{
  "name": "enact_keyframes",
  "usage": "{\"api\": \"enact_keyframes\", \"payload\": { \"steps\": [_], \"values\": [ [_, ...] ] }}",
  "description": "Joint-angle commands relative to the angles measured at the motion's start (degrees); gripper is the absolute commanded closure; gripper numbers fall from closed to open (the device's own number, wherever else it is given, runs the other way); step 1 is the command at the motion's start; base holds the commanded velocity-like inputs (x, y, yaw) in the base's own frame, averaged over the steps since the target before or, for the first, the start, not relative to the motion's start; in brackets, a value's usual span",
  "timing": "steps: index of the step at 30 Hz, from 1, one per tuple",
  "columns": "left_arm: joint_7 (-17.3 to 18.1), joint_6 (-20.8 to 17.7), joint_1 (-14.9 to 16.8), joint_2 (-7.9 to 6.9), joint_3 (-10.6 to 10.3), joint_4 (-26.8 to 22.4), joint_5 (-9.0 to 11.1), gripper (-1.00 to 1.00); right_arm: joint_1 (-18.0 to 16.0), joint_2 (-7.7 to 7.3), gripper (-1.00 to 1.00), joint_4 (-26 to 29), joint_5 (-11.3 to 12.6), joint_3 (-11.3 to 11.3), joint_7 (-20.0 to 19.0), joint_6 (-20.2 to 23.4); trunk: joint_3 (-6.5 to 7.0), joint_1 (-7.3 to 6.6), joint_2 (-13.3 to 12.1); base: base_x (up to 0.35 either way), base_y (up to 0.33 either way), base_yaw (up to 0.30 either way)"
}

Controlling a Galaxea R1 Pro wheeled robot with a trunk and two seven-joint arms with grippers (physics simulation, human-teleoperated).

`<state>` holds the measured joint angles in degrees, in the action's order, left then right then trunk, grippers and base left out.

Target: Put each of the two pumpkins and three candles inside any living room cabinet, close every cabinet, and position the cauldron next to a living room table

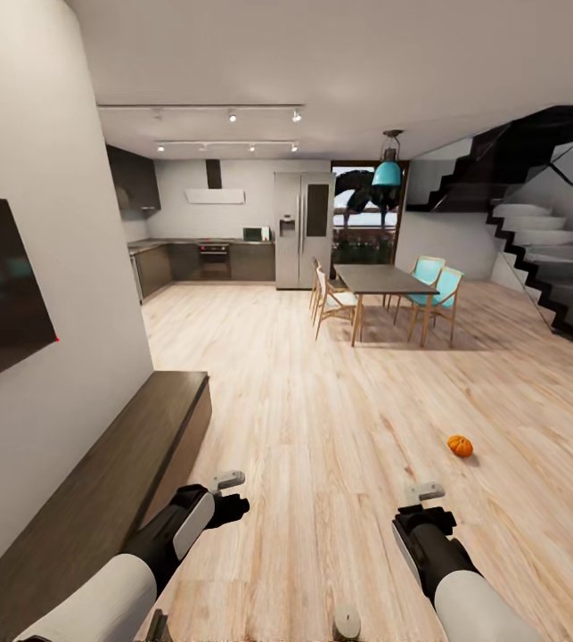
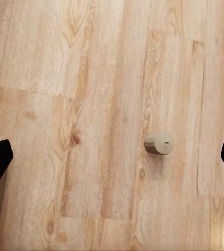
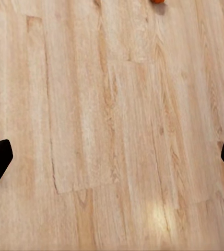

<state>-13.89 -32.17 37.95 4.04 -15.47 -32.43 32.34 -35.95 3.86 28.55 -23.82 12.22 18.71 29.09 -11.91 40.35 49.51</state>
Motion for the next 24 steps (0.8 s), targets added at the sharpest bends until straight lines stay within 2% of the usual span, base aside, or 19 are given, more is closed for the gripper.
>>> {"api": "enact_keyframes", "payload": {
  "steps": [1, 24],
  "values": [
    [0.0, 0.0, 0.01, 0.0, 0.0, 0.0, 0.0, -1.0, 0.0, 0.0, -1.0, 0.01, 0.0, 0.0, -0.01, 0.0, -0.1, 0.0, 0.0, 0.0, 0.0, 0.0],
    [0.0, 0.0, 0.0, 0.0, 0.0, 0.0, 0.0, -1.0, 0.0, 0.01, -1.0, -0.07, -0.01, 0.0, -0.07, 0.0, -2.22, 0.0, 0.0, 0.0, 0.0, 0.0]
  ]
}}
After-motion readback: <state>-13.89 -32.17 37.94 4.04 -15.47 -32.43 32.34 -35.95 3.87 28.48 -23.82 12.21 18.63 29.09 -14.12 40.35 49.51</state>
